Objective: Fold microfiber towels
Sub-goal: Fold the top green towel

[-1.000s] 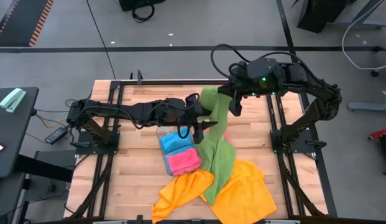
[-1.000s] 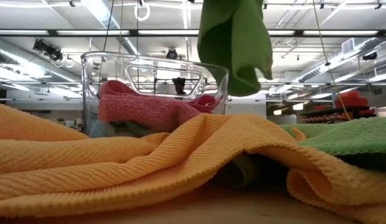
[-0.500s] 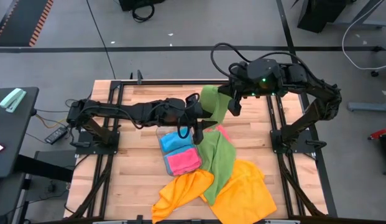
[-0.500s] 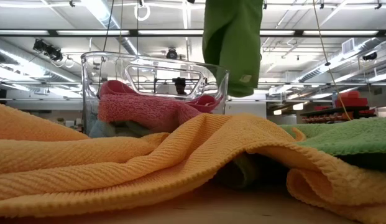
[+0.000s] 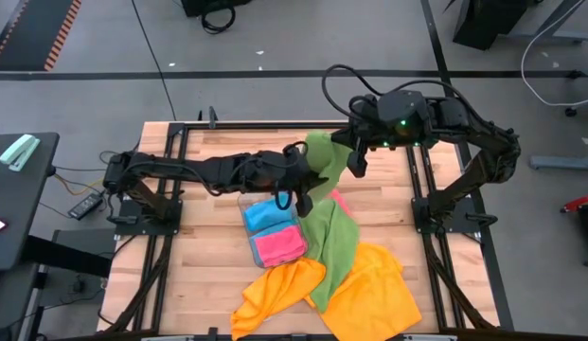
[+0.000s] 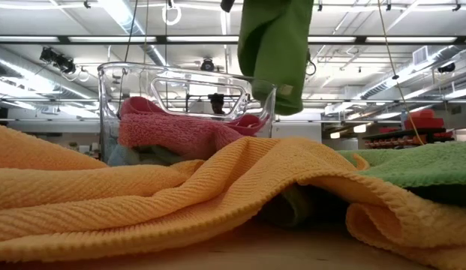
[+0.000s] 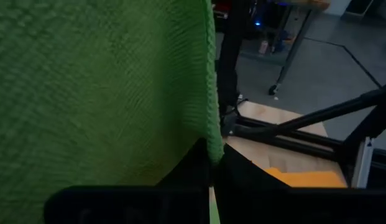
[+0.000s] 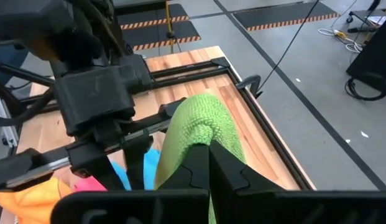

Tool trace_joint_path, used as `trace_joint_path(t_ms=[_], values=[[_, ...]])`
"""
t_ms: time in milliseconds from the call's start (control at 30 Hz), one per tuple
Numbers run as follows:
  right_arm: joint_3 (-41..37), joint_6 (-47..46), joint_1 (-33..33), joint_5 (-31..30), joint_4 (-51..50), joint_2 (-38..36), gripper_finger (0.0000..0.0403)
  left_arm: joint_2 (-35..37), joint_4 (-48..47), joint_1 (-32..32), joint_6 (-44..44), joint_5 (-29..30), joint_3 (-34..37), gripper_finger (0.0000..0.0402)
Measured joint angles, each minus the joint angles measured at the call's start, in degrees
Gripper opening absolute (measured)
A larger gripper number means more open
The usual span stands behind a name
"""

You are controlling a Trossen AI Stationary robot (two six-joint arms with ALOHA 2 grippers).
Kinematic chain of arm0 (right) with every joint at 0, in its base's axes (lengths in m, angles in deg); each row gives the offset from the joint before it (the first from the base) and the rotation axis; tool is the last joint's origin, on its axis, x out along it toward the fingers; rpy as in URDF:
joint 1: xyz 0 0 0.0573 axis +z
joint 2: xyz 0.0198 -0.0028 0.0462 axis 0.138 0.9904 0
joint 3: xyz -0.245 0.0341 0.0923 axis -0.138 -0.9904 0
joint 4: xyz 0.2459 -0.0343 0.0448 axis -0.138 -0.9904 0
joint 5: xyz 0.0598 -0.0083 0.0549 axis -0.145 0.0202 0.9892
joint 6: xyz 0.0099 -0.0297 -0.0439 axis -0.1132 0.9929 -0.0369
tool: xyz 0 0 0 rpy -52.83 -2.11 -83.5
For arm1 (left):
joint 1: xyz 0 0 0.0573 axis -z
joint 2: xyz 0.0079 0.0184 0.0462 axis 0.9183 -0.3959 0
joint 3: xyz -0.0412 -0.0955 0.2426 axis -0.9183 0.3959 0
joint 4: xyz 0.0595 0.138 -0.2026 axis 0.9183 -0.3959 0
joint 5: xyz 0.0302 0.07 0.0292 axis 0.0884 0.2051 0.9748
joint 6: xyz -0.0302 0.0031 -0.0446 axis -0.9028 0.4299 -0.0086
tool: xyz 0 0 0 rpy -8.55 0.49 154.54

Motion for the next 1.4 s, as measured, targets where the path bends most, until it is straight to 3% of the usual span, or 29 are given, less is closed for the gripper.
trace_joint_path(t_ms=[200,400,567,733,900,1400], values=[[0.00,2.04,-0.01,0.06,-1.47,0.00,0.0006,1.98,-1.85,0.02,-2.06,-3.34,0.02,0.0009],[-0.18,7.42,0.01,5.57,-5.57,0.00,0.0021,7.42,-9.55,0.33,-5.88,-5.91,0.02,0.0009],[-3.74,9.51,0.01,10.40,-8.55,-0.02,0.0046,11.05,-14.03,-0.53,-6.98,-11.41,0.00,0.0011],[-12.89,6.33,1.76,14.90,-2.62,-0.04,0.0083,11.81,-18.87,-1.77,-8.55,-17.67,0.00,0.0009],[-24.06,6.00,4.72,13.74,4.74,0.09,0.0114,10.62,-26.82,-1.14,-9.66,-21.48,0.11,0.0013],[-40.97,2.41,5.96,14.28,21.82,0.00,0.0182,10.28,-30.40,-0.52,-12.78,-24.44,0.00,0.0009]])
